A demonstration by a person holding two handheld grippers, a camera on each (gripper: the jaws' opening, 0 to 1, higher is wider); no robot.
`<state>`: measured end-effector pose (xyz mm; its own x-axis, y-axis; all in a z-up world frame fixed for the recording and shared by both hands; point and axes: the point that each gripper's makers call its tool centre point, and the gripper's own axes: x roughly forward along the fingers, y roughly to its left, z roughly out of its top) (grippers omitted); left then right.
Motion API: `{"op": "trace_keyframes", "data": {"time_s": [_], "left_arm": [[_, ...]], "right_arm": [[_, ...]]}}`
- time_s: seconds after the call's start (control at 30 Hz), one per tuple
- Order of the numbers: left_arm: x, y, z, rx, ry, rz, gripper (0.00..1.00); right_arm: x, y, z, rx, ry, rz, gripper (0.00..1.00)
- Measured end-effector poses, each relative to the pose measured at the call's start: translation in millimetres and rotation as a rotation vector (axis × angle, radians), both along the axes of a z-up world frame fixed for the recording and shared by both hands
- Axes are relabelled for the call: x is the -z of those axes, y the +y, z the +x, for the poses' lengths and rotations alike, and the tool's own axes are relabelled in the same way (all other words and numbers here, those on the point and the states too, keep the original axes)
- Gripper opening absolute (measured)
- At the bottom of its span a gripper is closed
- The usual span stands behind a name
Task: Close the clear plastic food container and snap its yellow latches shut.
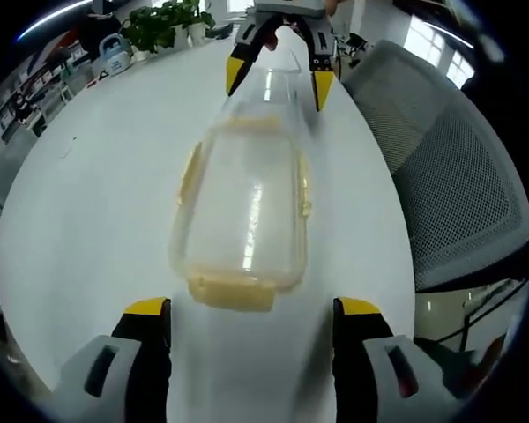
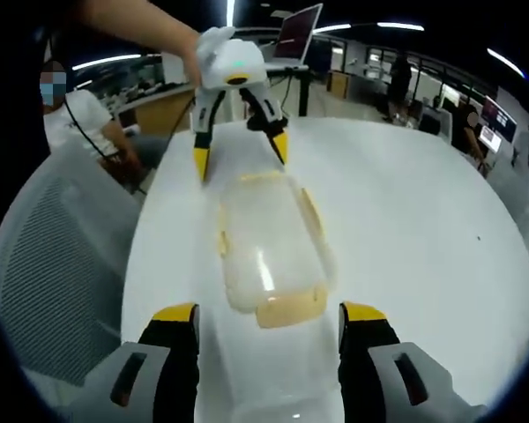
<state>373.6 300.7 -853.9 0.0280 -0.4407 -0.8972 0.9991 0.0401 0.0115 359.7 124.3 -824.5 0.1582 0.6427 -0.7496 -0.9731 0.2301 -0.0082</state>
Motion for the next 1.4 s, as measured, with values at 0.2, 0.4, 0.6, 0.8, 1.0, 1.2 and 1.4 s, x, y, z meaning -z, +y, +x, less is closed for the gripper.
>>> {"op": "trace_keyframes", "data": {"time_s": [0.2,0.4,0.6,0.8,1.0,1.2,1.4], "left_arm": [[2.6,2.4,0.3,0.022,0.003,0.022,0.76],[4.4,-1.1,1.1,0.04,0.003,0.031,0.76],[6.1,-2.4,1.7,0.051,0.007,0.038,0.75],[7.5,-2.7,0.9,0.055,0.012,0.042,0.75],[9.4,-0.9,-1.5,0.065,0.023,0.056,0.75],[10.0,-5.5,1.0,0.07,0.015,0.053,0.74],[11.1,-9.1,7.7,0.071,0.003,0.055,0.7]], "right_arm": [[6.9,-4.1,-2.1,-0.031,0.026,-0.041,0.63],[9.8,-4.8,2.5,-0.042,0.034,-0.057,0.63],[12.6,-1.2,10.4,-0.076,0.027,-0.085,0.63],[17.9,3.1,12.0,-0.099,0.047,-0.11,0.62],[22.7,5.7,8.8,-0.124,0.065,-0.131,0.6],[25.2,4.7,9.9,-0.138,0.067,-0.15,0.6],[29.7,2.6,11.5,-0.144,0.069,-0.173,0.6]]}}
